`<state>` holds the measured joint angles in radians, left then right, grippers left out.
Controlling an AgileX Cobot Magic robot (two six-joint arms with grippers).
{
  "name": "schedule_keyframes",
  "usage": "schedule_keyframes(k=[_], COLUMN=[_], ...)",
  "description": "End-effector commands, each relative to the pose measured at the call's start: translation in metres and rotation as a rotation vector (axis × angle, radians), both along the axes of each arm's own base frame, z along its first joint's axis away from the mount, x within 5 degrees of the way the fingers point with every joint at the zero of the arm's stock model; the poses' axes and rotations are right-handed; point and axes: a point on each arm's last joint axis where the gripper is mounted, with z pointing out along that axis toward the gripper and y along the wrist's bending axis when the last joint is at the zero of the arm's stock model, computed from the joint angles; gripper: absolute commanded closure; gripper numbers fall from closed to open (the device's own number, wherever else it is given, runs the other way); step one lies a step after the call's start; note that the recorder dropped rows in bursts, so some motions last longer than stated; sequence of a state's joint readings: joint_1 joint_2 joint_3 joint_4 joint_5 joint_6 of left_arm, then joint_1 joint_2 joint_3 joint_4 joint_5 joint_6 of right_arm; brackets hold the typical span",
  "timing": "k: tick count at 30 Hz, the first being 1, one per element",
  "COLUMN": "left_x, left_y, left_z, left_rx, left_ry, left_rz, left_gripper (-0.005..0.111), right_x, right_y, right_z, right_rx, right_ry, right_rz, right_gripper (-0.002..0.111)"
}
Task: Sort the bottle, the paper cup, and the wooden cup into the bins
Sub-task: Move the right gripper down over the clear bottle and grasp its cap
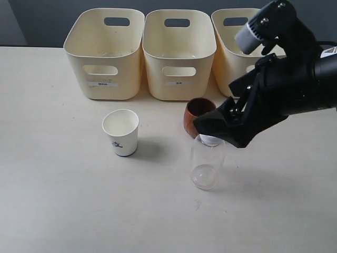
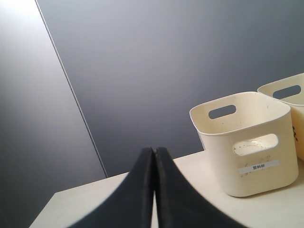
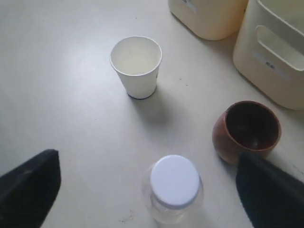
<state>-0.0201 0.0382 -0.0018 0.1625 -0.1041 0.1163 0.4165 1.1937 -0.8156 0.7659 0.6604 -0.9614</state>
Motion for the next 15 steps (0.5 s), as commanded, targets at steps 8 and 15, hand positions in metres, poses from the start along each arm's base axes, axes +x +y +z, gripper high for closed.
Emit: schedule_keyframes(k=[8,15], left_x=[0.0,0.0], left_y=[0.0,0.0], left_z=[0.0,0.0], left_rx=[-0.002,-0.002], left_ry=[-0.003,-0.003], left_rz=[-0.002,-0.002], left_gripper=[0.107,0.107], right_x=[0.019,0.03], right_y=[0.009,0.011], right_z=[-0.027,-0.041], right_rx=[-0.027,-0.055], right_ry=[0.103,0.117], right_rz=[-0.023,-0.054], right_gripper=[0.027,0.027])
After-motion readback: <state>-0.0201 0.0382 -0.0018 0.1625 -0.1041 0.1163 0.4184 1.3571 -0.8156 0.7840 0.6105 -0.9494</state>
